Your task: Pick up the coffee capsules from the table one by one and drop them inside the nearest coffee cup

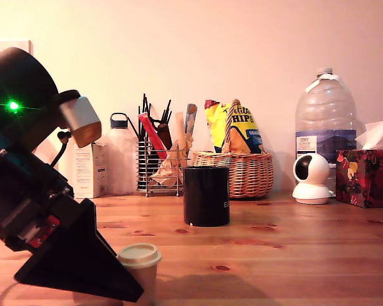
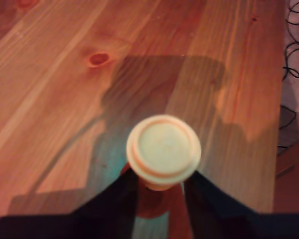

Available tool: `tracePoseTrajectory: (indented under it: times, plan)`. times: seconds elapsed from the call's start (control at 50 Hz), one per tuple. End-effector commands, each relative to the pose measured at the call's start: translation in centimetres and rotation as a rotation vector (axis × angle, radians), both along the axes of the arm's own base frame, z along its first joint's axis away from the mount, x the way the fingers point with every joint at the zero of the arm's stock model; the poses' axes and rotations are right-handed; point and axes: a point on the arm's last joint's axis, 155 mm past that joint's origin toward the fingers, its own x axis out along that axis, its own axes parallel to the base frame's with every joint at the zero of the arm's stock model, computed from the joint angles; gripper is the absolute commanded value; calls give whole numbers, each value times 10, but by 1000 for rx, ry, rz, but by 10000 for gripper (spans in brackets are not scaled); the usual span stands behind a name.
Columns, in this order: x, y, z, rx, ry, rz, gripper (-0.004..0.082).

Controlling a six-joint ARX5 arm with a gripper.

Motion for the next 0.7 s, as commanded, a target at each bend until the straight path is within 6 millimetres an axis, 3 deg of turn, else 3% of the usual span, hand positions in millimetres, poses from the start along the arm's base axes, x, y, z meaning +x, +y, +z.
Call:
tracePoseTrajectory:
  times: [0.0,0.44,0.68]
  plan:
    - [0,-2,0,-3,-10,-15,157]
    - [6,-3,9,-38,-27,-11,158]
    - [24,0,37,-102,-89,39,158]
